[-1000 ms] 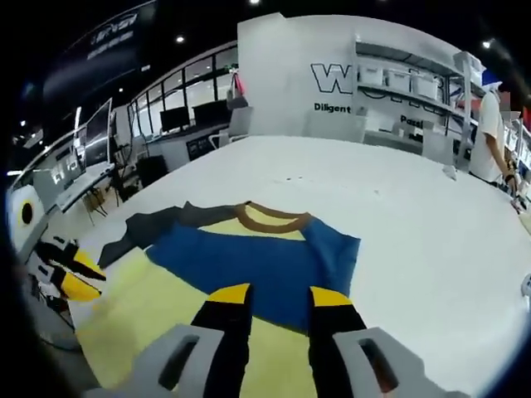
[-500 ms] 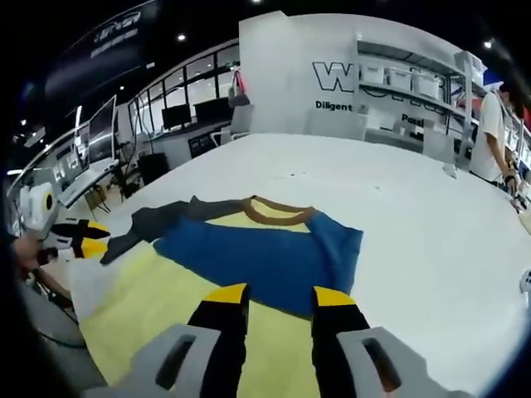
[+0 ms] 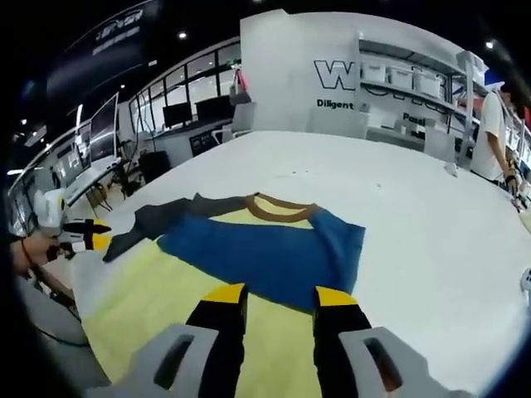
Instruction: Fold the garment on the visible template until the final outline fits inside the template.
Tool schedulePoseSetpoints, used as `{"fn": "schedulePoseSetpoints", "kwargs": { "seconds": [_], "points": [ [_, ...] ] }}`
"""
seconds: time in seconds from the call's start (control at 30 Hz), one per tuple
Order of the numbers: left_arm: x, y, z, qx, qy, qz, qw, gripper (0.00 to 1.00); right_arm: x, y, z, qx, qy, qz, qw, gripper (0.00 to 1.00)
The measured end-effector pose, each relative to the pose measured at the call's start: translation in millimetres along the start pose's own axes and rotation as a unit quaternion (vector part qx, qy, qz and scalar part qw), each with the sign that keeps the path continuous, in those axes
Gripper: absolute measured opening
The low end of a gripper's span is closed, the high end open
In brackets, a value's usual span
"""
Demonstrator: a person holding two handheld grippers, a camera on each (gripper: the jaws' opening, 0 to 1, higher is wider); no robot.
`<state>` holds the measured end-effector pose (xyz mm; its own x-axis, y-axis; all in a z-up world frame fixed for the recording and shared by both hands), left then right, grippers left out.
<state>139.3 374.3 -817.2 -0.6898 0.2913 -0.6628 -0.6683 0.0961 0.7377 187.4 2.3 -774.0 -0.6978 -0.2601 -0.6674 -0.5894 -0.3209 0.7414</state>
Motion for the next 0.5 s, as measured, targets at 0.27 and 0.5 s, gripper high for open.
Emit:
{"fn": "schedulePoseSetpoints", "kwargs": {
  "seconds": [0.27, 0.5],
  "points": [
    [7.8, -14.7, 17.6, -0.013, 0.009, 0.019, 0.9997, 0.22, 3.6, 6.1, 4.8, -0.001, 0.005, 0.003, 1.0, 0.27],
    [11.8, -16.4, 13.8, -0.008, 0.009, 0.028, 0.9995, 0.24, 3.2, 15.1, 4.2, 0.002, 0.007, -0.002, 1.0, 0.27]
  ]
}}
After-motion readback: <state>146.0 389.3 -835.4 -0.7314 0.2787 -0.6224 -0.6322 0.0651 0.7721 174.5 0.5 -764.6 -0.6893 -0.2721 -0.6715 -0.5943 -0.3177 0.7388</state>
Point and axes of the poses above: the point that each gripper's makers call its tool centre point, and the gripper's own axes: y roughly backward along the fingers, z roughly to its left, x roughly out of its underside, the point moved 1 cm from there along y, roughly backward along the fingers, and after that the axes turned 14 degrees about z, right-handed, at the moved point
